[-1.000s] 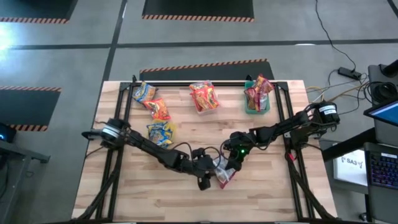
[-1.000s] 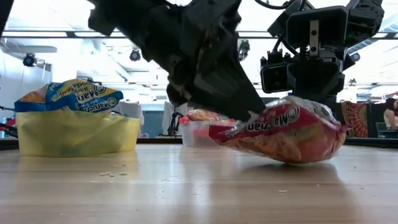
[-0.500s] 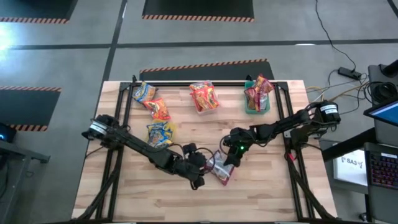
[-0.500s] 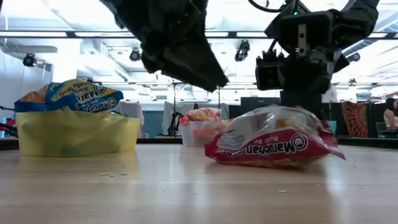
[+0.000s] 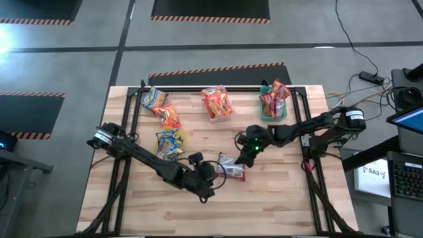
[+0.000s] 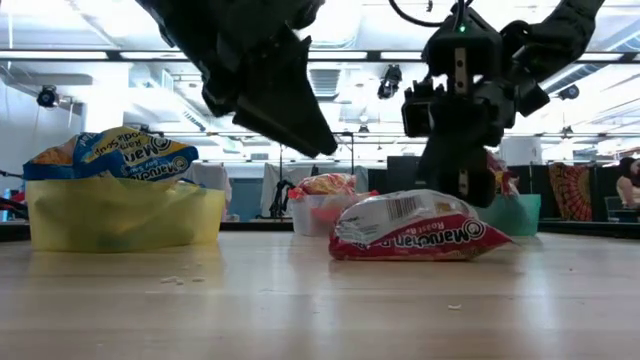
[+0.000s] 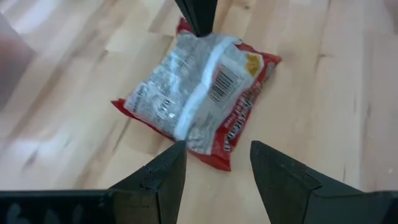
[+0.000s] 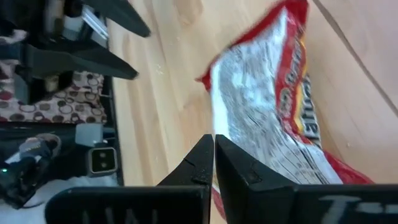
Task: Sort Maruchan noodles
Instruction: Put the red noodle pack into the green bin
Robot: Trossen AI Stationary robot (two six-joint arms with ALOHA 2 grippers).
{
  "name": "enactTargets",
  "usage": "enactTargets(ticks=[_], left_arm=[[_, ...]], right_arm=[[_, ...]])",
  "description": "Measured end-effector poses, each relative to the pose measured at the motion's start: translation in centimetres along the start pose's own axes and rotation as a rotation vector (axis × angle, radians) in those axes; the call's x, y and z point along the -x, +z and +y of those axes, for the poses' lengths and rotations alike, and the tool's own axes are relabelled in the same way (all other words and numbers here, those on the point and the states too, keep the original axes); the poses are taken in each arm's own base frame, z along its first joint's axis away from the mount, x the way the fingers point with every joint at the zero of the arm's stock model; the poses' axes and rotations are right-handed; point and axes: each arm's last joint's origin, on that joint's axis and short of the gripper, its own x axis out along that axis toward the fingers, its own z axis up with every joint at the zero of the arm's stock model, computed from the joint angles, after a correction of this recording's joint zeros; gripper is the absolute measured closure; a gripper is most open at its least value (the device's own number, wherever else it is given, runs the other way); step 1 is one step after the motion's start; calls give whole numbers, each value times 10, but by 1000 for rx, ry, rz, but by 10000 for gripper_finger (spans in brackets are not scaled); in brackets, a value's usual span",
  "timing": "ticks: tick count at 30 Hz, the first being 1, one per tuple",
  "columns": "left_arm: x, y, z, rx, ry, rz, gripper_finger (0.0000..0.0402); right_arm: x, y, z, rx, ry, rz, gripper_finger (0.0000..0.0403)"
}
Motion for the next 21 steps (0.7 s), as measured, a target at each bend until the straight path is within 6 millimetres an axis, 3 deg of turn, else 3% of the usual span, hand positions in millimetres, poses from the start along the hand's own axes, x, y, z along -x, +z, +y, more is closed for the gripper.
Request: enactTargets(ticks=[7,15,21], left_arm=[[-21,-20,5,-2,56,56,238],[-48,-39,40,83,143,79,238],[-64,-38,50,77,139,72,238]], right_arm=[[0,-7,-4,-87,-18,83,376],[-2,-22,0,-174,-69,173,297],[-4,-33,-5,-257,-230,159,245]])
